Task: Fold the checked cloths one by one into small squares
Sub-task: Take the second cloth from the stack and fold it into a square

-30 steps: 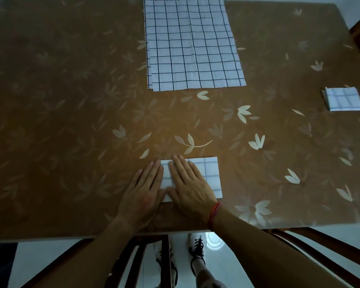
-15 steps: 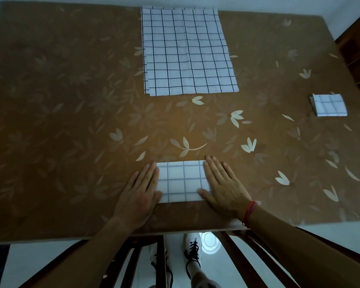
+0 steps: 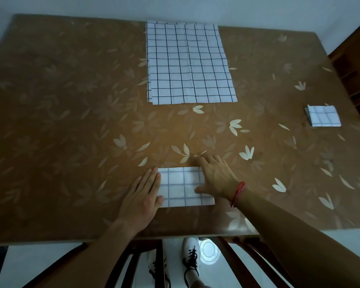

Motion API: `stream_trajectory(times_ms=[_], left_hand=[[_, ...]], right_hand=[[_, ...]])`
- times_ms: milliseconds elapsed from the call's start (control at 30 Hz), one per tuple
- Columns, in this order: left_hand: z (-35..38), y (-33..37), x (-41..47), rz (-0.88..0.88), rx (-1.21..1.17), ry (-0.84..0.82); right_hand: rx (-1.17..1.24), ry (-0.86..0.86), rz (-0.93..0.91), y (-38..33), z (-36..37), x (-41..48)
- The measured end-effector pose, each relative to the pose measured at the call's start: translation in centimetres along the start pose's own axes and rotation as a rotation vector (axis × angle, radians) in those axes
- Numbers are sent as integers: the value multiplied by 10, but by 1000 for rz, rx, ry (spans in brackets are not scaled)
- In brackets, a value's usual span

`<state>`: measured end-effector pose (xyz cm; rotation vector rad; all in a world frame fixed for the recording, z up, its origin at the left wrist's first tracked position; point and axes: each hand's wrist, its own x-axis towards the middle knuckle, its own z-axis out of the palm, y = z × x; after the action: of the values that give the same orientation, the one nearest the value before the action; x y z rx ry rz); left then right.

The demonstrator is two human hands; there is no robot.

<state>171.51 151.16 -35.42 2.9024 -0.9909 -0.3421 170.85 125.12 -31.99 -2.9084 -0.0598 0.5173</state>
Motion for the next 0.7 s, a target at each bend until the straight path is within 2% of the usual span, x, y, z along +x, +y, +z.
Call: stream_trajectory(times_ms=[233,367,533,700], left_hand=[[3,0,1,-16,-16,7],[3,0,1,-15,-35,-1],[5,-1,1,-20,-45,-1],[3,0,-2,-19,-58,22]], right_hand=[[42,-133,143,-3,-5,17],[34,-135,125,-3,0,23],[329,-132,121,-3,-5,24],[346,-177,142,-4,-12,26]])
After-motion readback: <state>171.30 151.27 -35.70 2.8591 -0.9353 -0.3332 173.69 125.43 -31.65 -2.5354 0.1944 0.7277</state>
